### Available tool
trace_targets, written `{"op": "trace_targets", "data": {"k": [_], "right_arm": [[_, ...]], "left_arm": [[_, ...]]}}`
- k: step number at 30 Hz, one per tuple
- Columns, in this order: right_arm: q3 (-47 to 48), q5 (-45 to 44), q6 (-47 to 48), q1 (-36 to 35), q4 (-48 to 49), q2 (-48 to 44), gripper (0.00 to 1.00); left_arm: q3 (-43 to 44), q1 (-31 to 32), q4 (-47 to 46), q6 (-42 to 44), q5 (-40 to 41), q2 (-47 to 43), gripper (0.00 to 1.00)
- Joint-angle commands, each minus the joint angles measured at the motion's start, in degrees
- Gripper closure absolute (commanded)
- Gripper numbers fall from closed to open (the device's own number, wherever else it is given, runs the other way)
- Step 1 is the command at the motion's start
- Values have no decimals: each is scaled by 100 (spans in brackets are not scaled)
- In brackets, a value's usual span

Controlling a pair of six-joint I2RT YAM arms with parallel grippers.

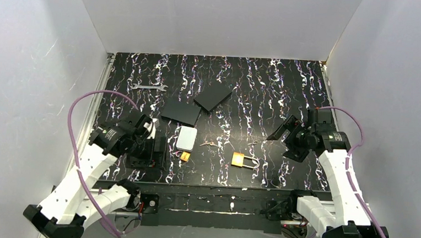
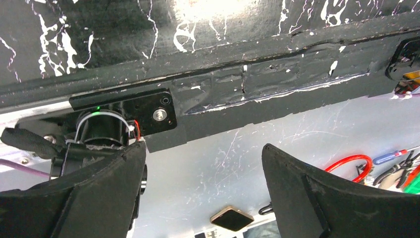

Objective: Unlock with the key

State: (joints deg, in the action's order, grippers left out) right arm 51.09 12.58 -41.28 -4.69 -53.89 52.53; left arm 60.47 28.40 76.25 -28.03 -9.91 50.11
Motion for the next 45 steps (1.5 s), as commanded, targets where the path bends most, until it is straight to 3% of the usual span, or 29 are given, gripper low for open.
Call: {"op": "trace_targets", "data": {"k": [1, 5, 12, 15, 18, 27, 32, 45], "right_arm": [[203, -159, -10, -63, -152, 271, 0], [372, -450, -120, -396, -197, 523, 0], [938, -2061, -1057, -2038, -320, 1235, 0], [1089, -2591, -1597, -2404, -378, 1579, 7], [1106, -2795, -2026, -2492, -232, 1851, 19], [1235, -3148, -2303, -2698, 141, 2694, 21], [976, -3057, -2144, -2704, 744, 3116, 26], [1157, -3312, -1672, -2695, 1039, 4081, 34]], "left_arm": [[177, 229, -312, 295, 44, 249, 15], [74, 353, -578, 445, 60, 315, 16], [-210, 447, -847, 615, 217, 263, 19], [-330, 455, -934, 649, 315, 160, 20], [-435, 456, -1028, 603, 381, -22, 21], [-523, 456, -1077, 502, 486, -317, 21], [-632, 456, -1197, 550, 206, -585, 21], [-676, 456, -1216, 478, 286, -697, 22]]}}
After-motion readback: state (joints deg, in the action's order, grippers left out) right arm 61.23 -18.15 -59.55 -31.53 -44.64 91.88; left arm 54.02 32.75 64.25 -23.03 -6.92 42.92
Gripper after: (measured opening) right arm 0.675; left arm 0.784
